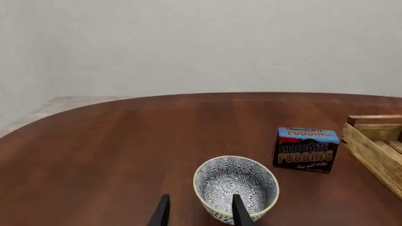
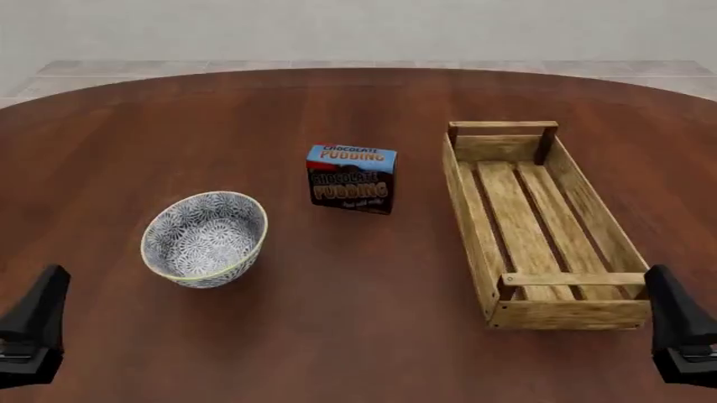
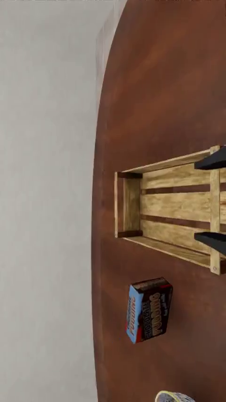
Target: Pick up the bowl on the left and put it in the tray.
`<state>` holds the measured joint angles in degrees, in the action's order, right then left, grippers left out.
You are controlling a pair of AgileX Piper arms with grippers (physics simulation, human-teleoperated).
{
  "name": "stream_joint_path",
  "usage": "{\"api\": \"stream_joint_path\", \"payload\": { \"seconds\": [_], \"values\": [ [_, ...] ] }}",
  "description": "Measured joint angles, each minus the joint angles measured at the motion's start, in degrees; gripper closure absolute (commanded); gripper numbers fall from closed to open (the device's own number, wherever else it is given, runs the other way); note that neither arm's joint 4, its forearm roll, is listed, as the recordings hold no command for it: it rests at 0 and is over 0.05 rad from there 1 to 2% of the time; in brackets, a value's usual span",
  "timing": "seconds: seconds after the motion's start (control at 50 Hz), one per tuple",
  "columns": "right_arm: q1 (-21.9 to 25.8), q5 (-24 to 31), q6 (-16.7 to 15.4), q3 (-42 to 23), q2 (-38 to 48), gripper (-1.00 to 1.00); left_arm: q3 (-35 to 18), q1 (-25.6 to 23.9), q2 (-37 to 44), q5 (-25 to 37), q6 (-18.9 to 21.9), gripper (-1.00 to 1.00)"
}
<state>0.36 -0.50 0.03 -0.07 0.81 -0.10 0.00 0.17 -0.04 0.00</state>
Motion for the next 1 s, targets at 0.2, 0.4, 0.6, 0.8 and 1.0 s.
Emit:
{"api": "stream_joint_path", "payload": {
  "seconds": [0.2, 0.4, 0.6, 0.8, 1.0],
  "values": [
    [-0.4, 0.2, 0.2, 0.0, 0.3, -1.0, -0.1, 0.0, 0.2, 0.0, 0.0, -1.0],
    [-0.8, -0.2, 0.7, 0.0, 1.3, -1.0, -0.1, 0.0, 0.2, -0.1, 0.0, -1.0],
    [0.3, -5.6, 1.1, -0.2, 8.1, -1.0, -0.1, 0.0, 0.2, -0.1, 0.0, -1.0],
    [2.1, -9.8, -0.3, -2.2, 15.8, -1.0, -0.1, 0.0, 0.3, -0.1, 0.0, -1.0],
    [4.4, -10.1, -2.5, -6.2, 20.5, -1.0, -0.1, 0.0, 0.3, -0.1, 0.0, -1.0]
  ]
}}
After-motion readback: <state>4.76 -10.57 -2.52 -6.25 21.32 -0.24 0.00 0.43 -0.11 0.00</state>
